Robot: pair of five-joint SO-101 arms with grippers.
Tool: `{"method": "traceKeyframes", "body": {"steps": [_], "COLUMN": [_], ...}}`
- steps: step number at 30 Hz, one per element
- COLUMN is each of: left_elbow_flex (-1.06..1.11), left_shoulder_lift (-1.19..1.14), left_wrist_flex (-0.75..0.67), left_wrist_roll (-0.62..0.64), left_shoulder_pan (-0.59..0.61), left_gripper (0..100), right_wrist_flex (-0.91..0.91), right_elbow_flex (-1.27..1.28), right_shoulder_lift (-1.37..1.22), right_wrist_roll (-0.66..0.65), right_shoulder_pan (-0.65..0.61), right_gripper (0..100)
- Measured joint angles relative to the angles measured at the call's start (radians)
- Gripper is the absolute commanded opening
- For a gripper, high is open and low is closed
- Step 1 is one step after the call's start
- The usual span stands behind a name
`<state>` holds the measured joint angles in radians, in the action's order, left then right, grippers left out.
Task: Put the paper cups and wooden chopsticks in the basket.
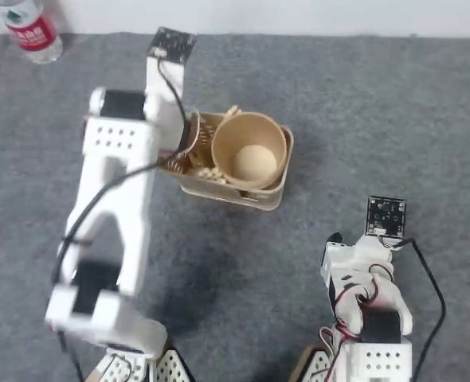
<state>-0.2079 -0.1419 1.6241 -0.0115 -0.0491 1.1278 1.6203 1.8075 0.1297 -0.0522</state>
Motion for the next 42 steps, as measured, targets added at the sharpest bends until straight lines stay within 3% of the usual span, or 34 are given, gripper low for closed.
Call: {"method": "traceKeyframes", "body": {"steps": [3, 6, 22, 34, 42], "left_elbow_flex": [-0.206, -0.269, -0.187, -0.169, -0.167], "left_shoulder_lift": [-0.196, -0.241, -0.212, -0.190, -0.104], "left_wrist_flex": [0.078, 0.095, 0.103, 0.103, 0.106], "left_wrist_roll": [0.061, 0.092, 0.089, 0.083, 0.132], "left_shoulder_pan": [0.014, 0.035, -0.081, -0.098, -0.017], "left_gripper": [1, 1, 1, 2, 25], "right_wrist_flex": [0.000, 0.000, 0.000, 0.000, 0.000], "right_elbow_flex": [0.000, 0.000, 0.000, 0.000, 0.000], "right_shoulder_lift": [0.000, 0.000, 0.000, 0.000, 0.000], "right_wrist_roll": [0.000, 0.000, 0.000, 0.000, 0.000], "right_shoulder_pan": [0.000, 0.000, 0.000, 0.000, 0.000], "right_gripper": [27.4, 27.4, 27.4, 27.4, 27.4]}}
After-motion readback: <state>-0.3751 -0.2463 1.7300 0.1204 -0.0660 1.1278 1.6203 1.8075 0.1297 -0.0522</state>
